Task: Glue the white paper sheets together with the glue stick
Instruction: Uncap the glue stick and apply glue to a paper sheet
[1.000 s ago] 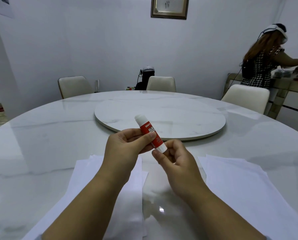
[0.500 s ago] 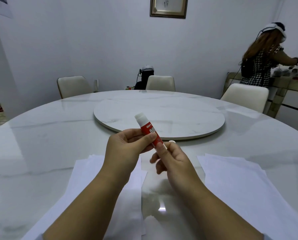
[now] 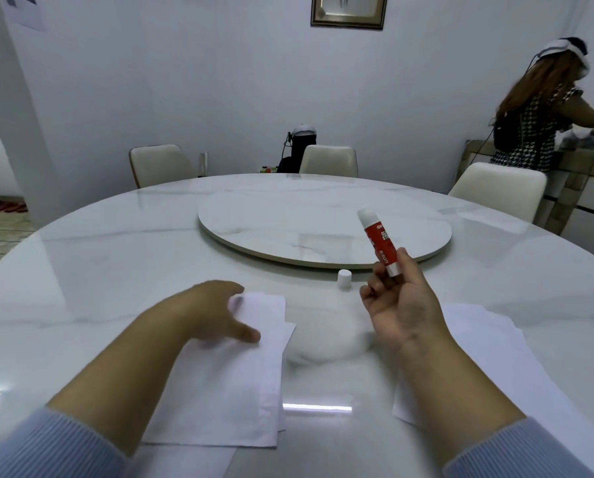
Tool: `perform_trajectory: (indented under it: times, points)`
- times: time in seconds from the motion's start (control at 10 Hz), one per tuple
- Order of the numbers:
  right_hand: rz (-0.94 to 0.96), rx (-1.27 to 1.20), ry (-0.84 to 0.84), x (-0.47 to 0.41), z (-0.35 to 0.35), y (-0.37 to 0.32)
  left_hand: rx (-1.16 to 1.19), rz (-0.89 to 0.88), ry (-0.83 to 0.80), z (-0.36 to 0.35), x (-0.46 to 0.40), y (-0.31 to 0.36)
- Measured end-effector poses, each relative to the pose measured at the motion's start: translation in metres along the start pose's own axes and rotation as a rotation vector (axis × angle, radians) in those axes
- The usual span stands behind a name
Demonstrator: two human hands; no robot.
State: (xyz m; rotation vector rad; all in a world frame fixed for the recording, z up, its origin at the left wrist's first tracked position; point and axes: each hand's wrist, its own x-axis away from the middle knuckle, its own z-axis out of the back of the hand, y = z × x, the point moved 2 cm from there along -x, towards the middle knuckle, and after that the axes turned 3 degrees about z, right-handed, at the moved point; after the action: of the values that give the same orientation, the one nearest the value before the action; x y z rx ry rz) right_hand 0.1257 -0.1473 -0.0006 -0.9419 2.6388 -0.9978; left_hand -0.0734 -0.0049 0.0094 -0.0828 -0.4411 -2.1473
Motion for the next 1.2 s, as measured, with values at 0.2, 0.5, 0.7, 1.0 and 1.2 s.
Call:
perform_trajectory:
  times: [0.2,0.5,0.7,1.0,1.2]
  points:
    - [-0.009,0.015,-0.013,0.001,0.001,-0.001,-0.079,-0.117,0.148,-0.018,0.009,0.004]
    - [0.05,-0.031,-0.015,0.004,0.002,-0.018,-0.17,-0.337,0.202,-0.053,0.019,0.064]
    - [0.321,0.589,-0.049,0.002,0.012,-0.025,-0.17,-0.375,0.092,-0.077,0.013,0.073]
    - [0.373,1.13,-0.368,0.008,0.007,0.004,-0.181,-0.344,0.097,-0.075,0.014,0.068]
    - [0.423,1.302,-0.4,0.013,0.004,0.003,-0.179,-0.332,0.086,-0.075,0.012,0.069]
